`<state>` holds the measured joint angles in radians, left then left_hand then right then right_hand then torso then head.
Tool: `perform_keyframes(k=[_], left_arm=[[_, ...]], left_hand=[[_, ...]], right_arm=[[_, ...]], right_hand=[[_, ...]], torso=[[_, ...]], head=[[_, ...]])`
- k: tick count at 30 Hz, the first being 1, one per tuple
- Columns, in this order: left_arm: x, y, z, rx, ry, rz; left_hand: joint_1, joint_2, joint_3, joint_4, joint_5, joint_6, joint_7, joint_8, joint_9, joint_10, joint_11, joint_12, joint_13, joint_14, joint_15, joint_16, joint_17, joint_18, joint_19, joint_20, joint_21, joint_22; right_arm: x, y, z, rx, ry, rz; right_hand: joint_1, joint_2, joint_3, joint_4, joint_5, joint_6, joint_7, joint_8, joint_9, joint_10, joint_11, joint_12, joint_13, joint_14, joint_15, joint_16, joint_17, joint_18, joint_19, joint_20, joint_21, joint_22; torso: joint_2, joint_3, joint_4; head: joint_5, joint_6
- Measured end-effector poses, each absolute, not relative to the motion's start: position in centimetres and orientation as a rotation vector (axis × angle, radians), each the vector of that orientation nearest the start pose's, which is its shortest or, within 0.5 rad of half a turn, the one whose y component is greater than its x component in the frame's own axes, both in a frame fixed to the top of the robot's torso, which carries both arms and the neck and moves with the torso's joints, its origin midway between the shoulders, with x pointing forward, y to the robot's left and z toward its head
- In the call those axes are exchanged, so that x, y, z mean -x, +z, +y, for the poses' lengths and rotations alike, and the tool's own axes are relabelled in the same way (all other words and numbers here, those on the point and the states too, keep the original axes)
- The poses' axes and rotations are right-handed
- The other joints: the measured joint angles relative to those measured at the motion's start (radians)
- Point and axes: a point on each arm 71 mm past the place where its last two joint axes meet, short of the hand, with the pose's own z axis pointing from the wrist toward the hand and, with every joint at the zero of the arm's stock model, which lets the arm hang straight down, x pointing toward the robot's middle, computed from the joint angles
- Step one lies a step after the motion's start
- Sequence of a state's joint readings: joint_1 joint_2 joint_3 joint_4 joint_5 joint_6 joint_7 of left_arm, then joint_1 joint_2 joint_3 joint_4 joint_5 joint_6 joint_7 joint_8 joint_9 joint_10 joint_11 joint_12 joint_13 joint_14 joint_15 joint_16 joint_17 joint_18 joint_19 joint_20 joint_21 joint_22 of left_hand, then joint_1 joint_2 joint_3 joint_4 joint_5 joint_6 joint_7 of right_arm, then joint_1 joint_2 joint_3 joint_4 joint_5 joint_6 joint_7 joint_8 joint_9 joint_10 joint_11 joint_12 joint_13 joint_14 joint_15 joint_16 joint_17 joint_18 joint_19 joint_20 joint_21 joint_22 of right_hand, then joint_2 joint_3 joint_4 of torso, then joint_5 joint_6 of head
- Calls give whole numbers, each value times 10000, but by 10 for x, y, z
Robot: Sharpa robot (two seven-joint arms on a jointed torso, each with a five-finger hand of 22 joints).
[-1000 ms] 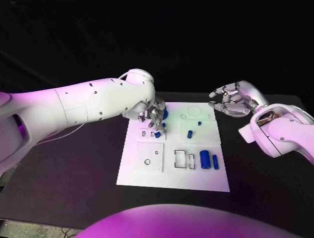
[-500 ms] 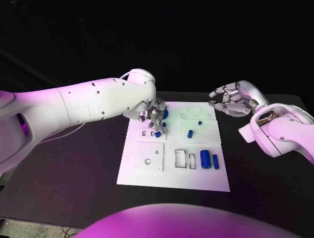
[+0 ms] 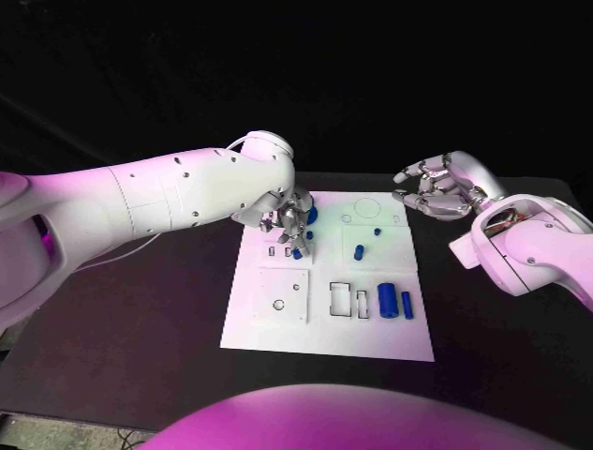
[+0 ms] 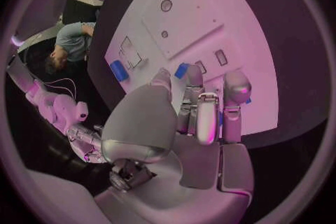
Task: Assemble the parts on the task board
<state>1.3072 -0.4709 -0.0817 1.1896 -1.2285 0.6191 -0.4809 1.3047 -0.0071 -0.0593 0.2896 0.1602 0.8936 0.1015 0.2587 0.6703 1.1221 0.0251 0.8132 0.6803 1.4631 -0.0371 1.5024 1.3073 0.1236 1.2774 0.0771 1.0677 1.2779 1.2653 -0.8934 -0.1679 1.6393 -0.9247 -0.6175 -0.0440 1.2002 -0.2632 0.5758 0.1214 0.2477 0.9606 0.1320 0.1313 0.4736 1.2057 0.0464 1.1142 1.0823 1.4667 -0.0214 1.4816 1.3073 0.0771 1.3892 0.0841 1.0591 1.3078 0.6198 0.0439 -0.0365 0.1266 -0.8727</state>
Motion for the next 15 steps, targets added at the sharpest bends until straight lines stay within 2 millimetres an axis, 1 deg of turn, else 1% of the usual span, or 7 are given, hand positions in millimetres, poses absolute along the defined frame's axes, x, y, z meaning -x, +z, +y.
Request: perform_keyframes(k=[2,7,9,10,14,15], left_arm=[[-522,-217,121,-3894,-2140,25580],[-522,-219,120,-3935,-2150,25621],[-522,-219,120,-3952,-2163,25628],[-522,-219,120,-3957,-2166,25630],[-521,-219,120,-3968,-2172,25640],[-521,-219,120,-3971,-2173,25642]], left_hand=[[50,50,0,0,0,0,0,0,-8,0,0,0,0,0,0,0,0,0,0,0,0,0],[134,66,-29,29,0,37,37,-41,-23,0,0,0,-1,0,0,0,0,0,0,0,0,13],[159,88,-29,29,0,74,2,-41,-23,0,0,0,-1,0,0,0,0,0,0,0,0,22],[209,138,-29,29,0,74,2,-41,-23,0,0,0,0,0,0,0,0,0,0,0,0,25],[302,153,-31,26,0,116,-33,-77,-37,-21,-21,0,-1,0,0,0,0,0,0,0,0,26],[338,189,-49,8,0,150,-4,-77,-46,-36,-36,0,-1,0,0,0,0,0,0,0,0,37]], right_arm=[[-464,-183,-208,-3903,8651,15881],[-464,-183,-208,-3897,8655,15881],[-464,-183,-208,-3895,8655,15880],[-464,-183,-208,-3894,8655,15880],[-464,-183,-208,-3893,8652,15879],[-464,-183,-208,-3894,8650,15879]], right_hand=[[0,0,0,0,0,0,0,0,0,0,0,0,0,0,0,0,0,0,0,0,0,0],[0,0,0,0,0,0,0,0,-1,0,0,0,0,0,0,0,0,0,0,0,0,-1],[0,0,0,0,0,0,0,0,-1,0,0,0,0,0,0,0,0,-1,0,0,0,-1],[0,0,0,0,0,0,0,0,-1,0,0,0,0,0,0,0,0,-1,0,0,0,-1],[0,0,-1,0,0,0,0,0,-1,1,0,-2,0,0,0,0,0,-1,0,0,-2,-2],[0,0,0,0,0,0,0,0,9,0,0,-49,-22,0,0,0,0,-1,0,0,-40,-2]], torso=[[1,2,-1],[2,9,0],[2,10,-1],[2,11,0],[2,11,-1],[2,11,-1]], head=[[5,0],[7,-1],[8,-1],[8,-1],[8,-1],[12,-1]])
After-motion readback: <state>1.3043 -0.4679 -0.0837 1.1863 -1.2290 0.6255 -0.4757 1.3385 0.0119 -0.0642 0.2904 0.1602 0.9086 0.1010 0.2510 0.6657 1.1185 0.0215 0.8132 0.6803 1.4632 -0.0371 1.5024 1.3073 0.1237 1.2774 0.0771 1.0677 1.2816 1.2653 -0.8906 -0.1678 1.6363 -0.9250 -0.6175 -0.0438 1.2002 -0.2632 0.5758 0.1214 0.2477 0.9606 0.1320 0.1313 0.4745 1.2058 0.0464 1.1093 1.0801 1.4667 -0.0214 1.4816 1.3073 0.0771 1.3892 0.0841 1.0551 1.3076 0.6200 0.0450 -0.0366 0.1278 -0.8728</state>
